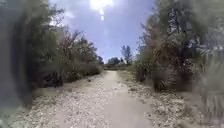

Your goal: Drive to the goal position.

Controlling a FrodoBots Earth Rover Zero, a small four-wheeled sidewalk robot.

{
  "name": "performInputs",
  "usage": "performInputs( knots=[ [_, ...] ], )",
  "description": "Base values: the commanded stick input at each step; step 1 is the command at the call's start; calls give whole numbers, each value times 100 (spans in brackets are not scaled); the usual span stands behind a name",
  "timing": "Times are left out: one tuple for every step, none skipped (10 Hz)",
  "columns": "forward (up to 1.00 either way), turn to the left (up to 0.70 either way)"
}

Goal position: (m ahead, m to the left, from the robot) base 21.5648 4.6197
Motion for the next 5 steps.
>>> performInputs(
  knots=[
    [70, 0],
    [70, 0],
    [70, 0],
    [70, 0],
    [70, 0]
  ],
)
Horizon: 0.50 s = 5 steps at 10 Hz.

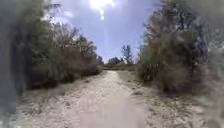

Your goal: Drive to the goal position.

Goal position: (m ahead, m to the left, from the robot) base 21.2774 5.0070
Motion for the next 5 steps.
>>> performInputs(
  knots=[
    [70, 0],
    [70, 0],
    [70, 0],
    [70, 0],
    [70, 0]
  ],
)
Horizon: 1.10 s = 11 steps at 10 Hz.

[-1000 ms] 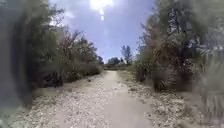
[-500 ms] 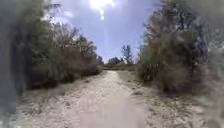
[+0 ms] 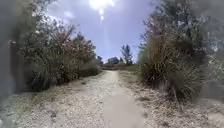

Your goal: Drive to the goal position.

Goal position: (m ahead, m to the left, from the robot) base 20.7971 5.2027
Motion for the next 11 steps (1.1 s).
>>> performInputs(
  knots=[
    [70, 0],
    [70, 0],
    [70, 0],
    [70, 0],
    [70, 0],
    [70, 0],
    [70, 0],
    [70, 0],
    [70, 0],
    [70, 0],
    [70, 0]
  ],
)
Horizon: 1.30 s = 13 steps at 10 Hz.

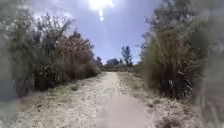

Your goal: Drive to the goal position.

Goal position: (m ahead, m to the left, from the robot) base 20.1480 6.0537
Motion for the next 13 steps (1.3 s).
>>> performInputs(
  knots=[
    [70, 0],
    [70, 0],
    [70, 0],
    [70, 6],
    [70, 20],
    [70, 34],
    [70, 18],
    [70, 0],
    [70, 0],
    [70, 0],
    [70, 0],
    [70, 0],
    [70, 0]
  ],
)
